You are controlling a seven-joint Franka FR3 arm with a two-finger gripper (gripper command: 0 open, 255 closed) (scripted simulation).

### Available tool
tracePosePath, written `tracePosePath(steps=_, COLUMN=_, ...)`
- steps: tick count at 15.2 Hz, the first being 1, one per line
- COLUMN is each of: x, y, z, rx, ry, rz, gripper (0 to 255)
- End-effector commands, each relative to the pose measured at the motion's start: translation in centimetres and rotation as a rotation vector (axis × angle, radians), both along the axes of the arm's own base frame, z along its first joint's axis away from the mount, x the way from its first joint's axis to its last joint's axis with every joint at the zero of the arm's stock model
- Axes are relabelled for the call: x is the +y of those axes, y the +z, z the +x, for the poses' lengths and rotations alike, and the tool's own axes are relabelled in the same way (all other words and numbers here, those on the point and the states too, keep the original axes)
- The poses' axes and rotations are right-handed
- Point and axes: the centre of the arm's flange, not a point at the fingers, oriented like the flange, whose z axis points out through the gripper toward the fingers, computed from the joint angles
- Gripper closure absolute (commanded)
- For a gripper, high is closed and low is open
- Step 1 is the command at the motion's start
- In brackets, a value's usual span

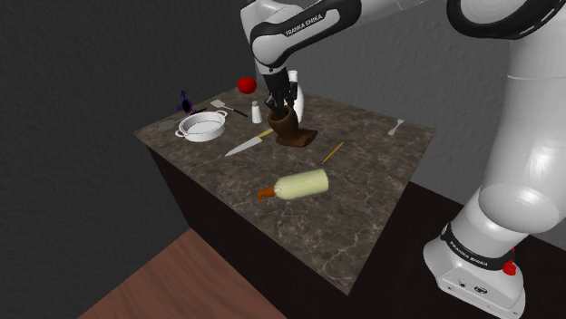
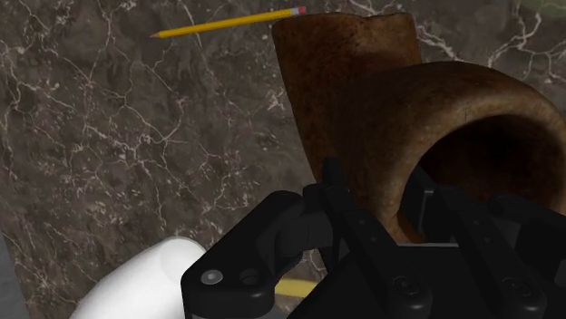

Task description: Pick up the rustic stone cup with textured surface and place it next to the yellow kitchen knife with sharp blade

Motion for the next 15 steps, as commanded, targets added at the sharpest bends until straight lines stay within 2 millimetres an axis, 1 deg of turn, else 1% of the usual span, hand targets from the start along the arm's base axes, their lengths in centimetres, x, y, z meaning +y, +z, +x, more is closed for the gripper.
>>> tracePosePath(steps=1, x=0.0, y=-1.0, z=0.0, rx=-0.002, ry=0.000, rz=0.000, gripper=255)
tracePosePath(steps=15, x=0.0, y=-8.4, z=0.0, rx=-0.002, ry=0.000, rz=0.000, gripper=255)
